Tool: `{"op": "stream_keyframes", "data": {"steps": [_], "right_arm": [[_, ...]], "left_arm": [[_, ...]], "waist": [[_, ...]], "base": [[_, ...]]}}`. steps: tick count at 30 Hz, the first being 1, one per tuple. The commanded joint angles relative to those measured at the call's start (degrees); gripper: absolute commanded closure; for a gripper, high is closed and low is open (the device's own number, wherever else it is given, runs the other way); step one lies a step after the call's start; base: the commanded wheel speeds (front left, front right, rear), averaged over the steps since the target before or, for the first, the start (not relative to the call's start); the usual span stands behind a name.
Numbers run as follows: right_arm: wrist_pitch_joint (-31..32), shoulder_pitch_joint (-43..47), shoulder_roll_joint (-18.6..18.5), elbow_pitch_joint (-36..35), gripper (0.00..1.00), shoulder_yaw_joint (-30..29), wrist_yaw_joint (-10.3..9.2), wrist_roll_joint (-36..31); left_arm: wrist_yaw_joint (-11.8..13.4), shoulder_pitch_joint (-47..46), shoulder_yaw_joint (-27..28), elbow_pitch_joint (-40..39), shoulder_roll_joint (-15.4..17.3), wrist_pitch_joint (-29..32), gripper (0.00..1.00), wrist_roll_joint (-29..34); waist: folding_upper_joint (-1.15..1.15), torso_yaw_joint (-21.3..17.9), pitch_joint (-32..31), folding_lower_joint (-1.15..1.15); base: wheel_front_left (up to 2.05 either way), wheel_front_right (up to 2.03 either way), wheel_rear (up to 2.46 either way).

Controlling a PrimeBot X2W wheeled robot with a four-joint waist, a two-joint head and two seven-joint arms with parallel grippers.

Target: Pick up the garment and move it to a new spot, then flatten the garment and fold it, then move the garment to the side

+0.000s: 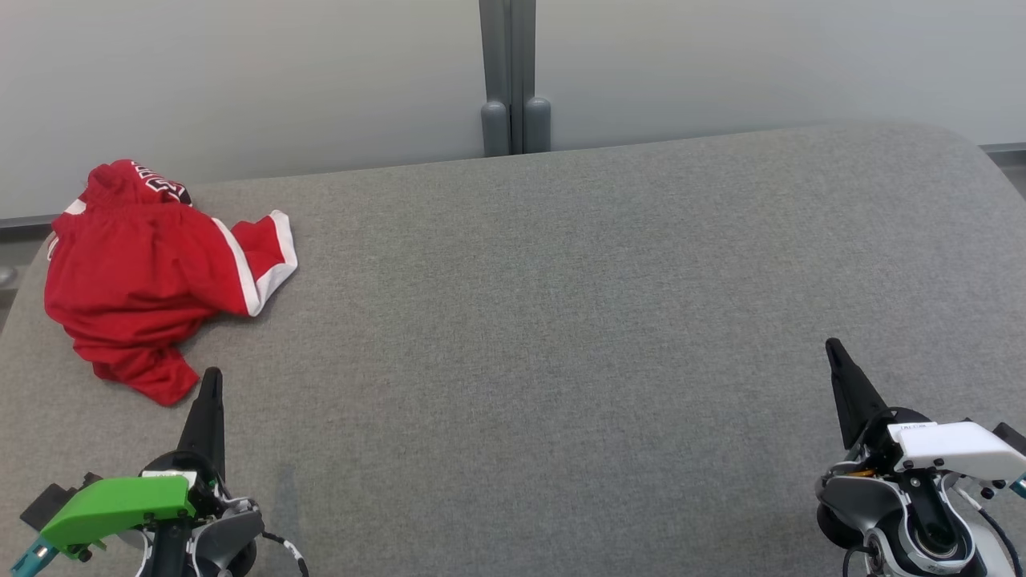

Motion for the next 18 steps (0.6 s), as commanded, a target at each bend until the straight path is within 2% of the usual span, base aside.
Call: {"op": "stream_keyframes", "data": {"steps": [1,18], "right_arm": [[0.12,-0.37,-0.20,-0.28,1.00,-0.04,0.03,0.40],[0.12,-0.37,-0.20,-0.28,1.00,-0.04,0.03,0.40]], "left_arm": [[-0.29,-0.69,0.10,-0.08,0.03,0.13,1.00,-0.17],[-0.29,-0.69,0.10,-0.08,0.03,0.13,1.00,-0.17]], "waist": [[0.00,0.00,0.00,0.00],[0.00,0.00,0.00,0.00]], "base": [[0.00,0.00,0.00],[0.00,0.00,0.00]]}}
